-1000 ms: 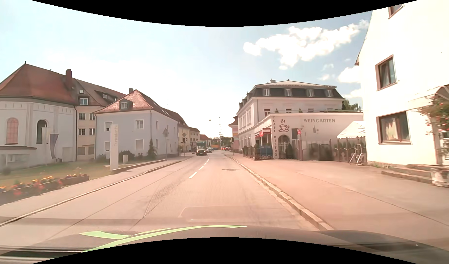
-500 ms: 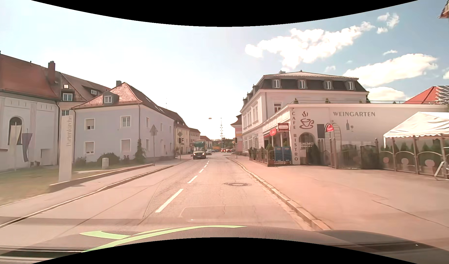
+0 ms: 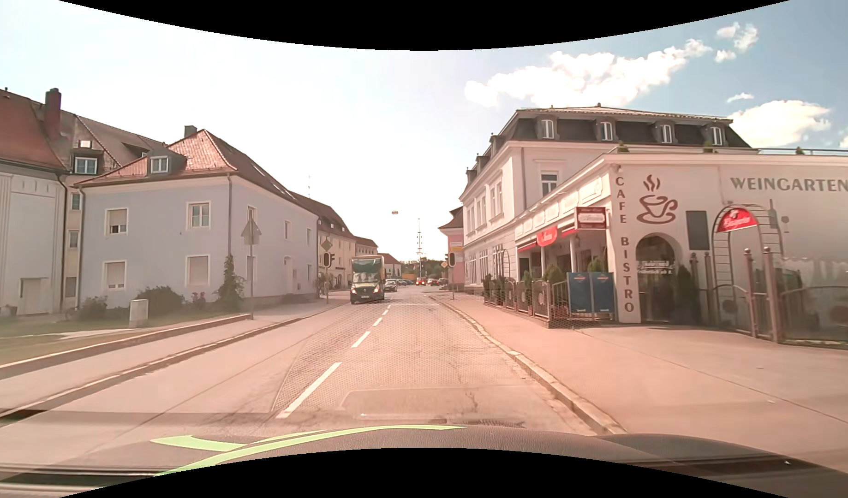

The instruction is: Follow the waypoints while adhering to traffic rules and regulations

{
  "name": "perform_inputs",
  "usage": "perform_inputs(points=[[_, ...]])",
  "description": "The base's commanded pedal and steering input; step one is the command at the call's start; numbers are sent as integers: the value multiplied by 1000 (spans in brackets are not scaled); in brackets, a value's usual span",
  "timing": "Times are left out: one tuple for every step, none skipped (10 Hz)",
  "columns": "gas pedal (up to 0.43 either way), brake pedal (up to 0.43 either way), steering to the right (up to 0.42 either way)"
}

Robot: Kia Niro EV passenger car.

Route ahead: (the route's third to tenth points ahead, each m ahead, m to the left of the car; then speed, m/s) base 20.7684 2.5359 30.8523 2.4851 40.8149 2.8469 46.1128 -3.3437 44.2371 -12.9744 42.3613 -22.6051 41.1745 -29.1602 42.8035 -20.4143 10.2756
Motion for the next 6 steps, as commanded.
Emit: perform_inputs(points=[[0, 146, -2], [0, 146, -1], [0, 146, -2], [0, 152, -4], [0, 152, -4], [0, 152, -4]])
